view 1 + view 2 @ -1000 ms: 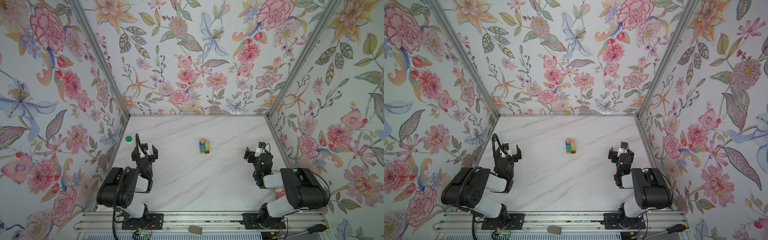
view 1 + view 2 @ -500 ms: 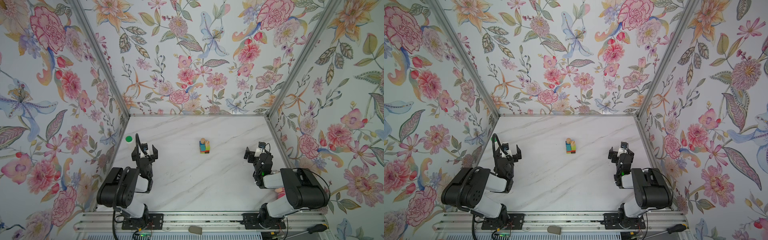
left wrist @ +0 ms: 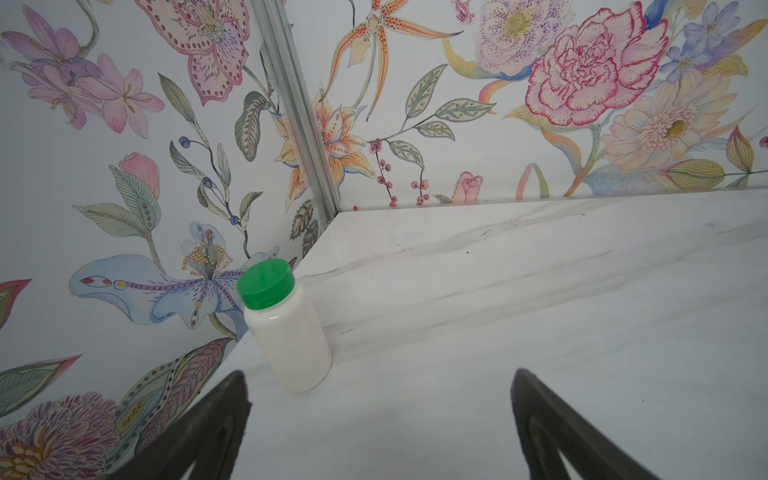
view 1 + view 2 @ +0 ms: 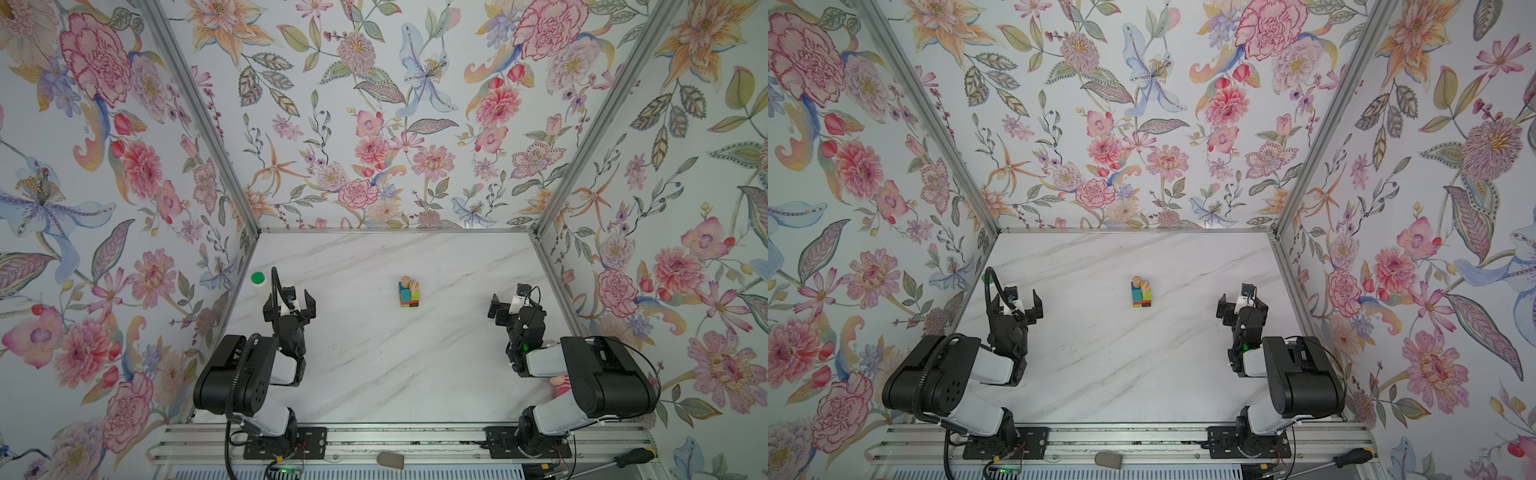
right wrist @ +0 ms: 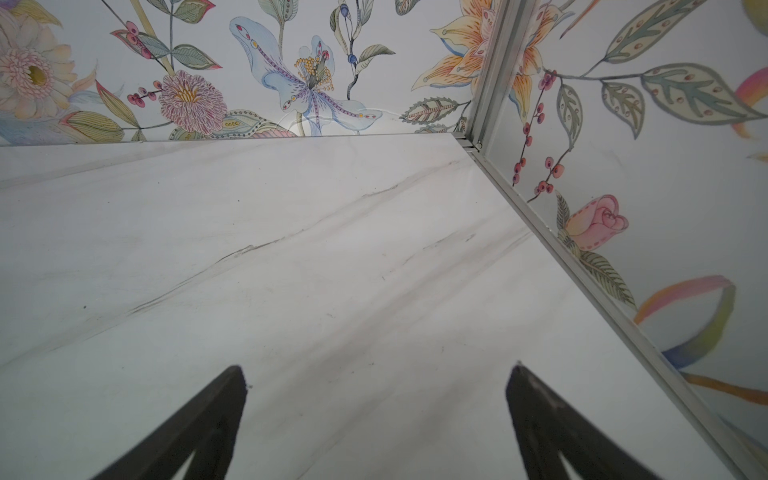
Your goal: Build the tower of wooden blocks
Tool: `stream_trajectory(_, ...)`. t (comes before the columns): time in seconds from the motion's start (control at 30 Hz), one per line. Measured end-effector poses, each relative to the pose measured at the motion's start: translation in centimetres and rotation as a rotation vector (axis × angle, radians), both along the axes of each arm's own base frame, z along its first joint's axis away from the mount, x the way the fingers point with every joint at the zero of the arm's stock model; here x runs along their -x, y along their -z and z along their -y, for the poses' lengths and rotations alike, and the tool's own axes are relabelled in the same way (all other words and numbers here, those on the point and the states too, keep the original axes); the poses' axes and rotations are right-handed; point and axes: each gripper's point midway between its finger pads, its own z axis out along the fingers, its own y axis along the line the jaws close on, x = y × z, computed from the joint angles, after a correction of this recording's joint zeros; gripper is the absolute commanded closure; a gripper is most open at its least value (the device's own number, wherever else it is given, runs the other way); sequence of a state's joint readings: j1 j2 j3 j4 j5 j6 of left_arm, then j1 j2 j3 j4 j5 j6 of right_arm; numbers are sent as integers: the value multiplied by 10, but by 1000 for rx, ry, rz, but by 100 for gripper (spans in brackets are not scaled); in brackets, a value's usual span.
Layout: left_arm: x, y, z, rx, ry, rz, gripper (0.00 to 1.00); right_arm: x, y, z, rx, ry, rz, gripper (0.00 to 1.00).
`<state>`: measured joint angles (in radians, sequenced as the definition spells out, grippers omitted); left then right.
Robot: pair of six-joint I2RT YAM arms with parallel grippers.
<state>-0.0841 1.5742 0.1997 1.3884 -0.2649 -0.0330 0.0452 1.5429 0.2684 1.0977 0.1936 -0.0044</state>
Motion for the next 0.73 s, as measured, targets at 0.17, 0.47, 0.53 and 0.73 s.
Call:
stream_trajectory(0.17, 0, 0, 0, 0, 0, 0, 1, 0, 0, 0, 0, 0, 0, 1)
stream_trajectory(0.47, 0, 0, 0, 0, 0, 0, 1, 0, 0, 0, -1, -3, 0, 1)
stream_trajectory(0.53, 0, 0, 0, 0, 0, 0, 1, -1, 0, -4, -3, -23, 0, 1)
stream_trajectory(0.73, 0, 0, 0, 0, 0, 0, 1, -5, -4, -11, -10, -75, 8, 1)
